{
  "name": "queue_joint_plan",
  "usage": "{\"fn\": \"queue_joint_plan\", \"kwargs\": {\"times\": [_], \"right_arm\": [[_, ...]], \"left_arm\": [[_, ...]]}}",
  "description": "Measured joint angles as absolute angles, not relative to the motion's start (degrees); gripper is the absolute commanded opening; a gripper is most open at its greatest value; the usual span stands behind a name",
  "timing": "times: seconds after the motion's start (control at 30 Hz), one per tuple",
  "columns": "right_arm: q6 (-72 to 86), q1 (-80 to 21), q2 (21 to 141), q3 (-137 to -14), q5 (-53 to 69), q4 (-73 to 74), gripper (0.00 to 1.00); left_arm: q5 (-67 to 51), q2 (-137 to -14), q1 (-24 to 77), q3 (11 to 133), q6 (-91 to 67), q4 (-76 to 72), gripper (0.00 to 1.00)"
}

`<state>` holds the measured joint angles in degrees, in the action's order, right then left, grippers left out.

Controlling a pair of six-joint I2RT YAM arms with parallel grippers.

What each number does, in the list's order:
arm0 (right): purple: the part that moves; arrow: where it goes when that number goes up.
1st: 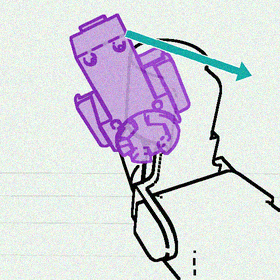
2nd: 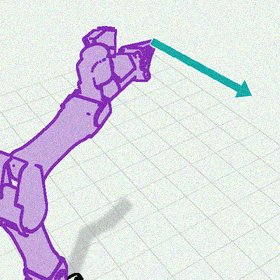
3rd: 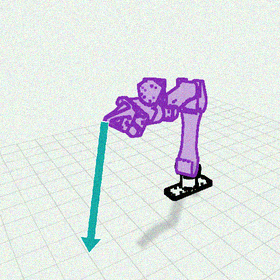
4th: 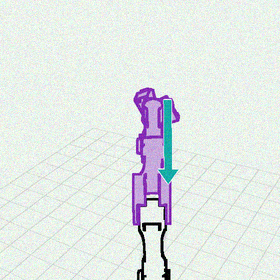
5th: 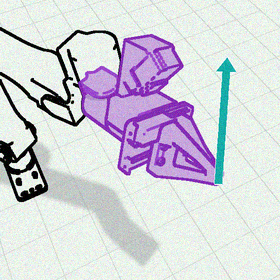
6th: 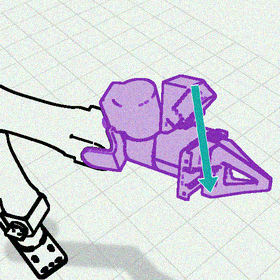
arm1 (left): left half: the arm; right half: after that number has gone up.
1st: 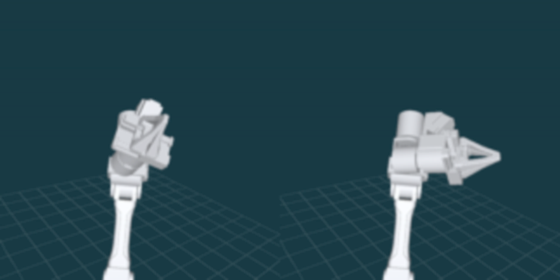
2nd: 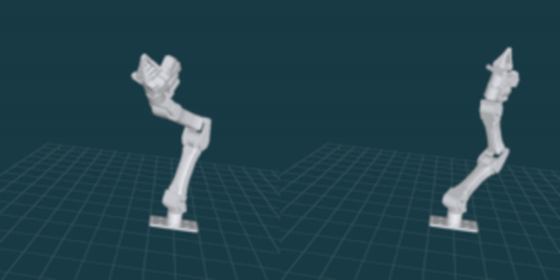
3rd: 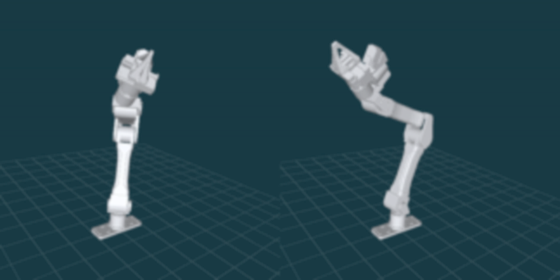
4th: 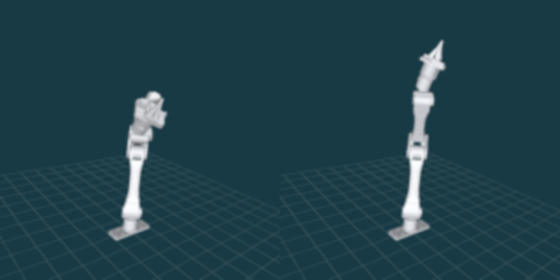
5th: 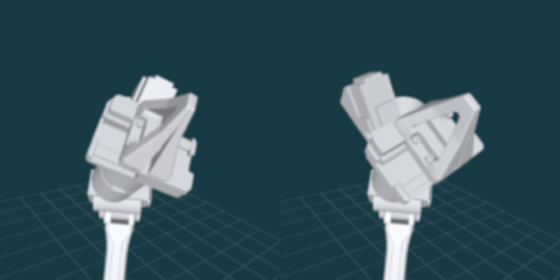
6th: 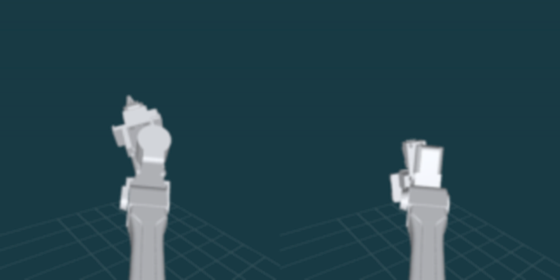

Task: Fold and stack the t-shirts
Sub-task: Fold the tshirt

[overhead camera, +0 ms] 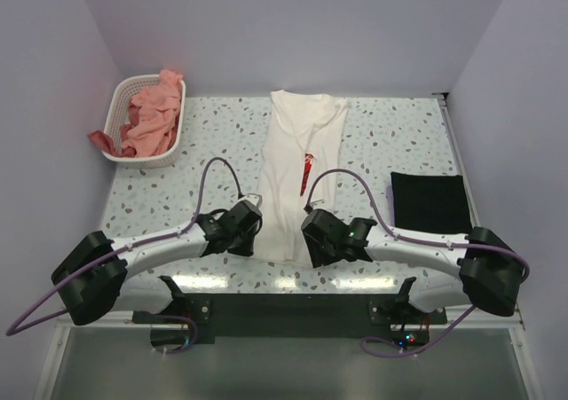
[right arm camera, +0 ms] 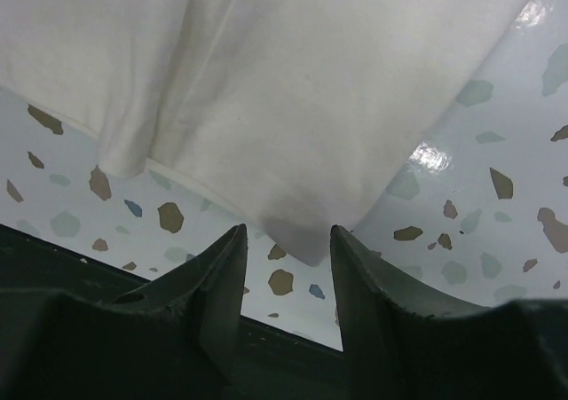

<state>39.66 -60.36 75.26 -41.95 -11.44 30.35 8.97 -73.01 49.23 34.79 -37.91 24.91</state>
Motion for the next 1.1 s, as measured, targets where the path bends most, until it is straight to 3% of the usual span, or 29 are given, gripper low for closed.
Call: {"fn": "queue_joint_plan", "kwargs": {"times": [0.23,0.47,0.73,1.1], "right_arm": [[40.4,-60.8,76.6,-40.8,-11.0,29.6,0.46],[41.2,-60.8,76.6,-39.5,-11.0,29.1,0.29],[42.1,-60.8,76.4,-37.5,-11.0,29.1,0.14],[43.1,-60.8,73.7,-35.8,-11.0,29.1,0.08]], "left_arm": [[9.2,-73.4,49.3,33.8,-38.5,24.8,0.10],[9.2,-72.9,49.3,33.8,-39.2,25.0,0.00],[9.3,-68.8,49.3,32.8,-41.6,25.6,0.00],[10.8,-62.3,49.3,29.8,-46.3,26.6,0.00]]}}
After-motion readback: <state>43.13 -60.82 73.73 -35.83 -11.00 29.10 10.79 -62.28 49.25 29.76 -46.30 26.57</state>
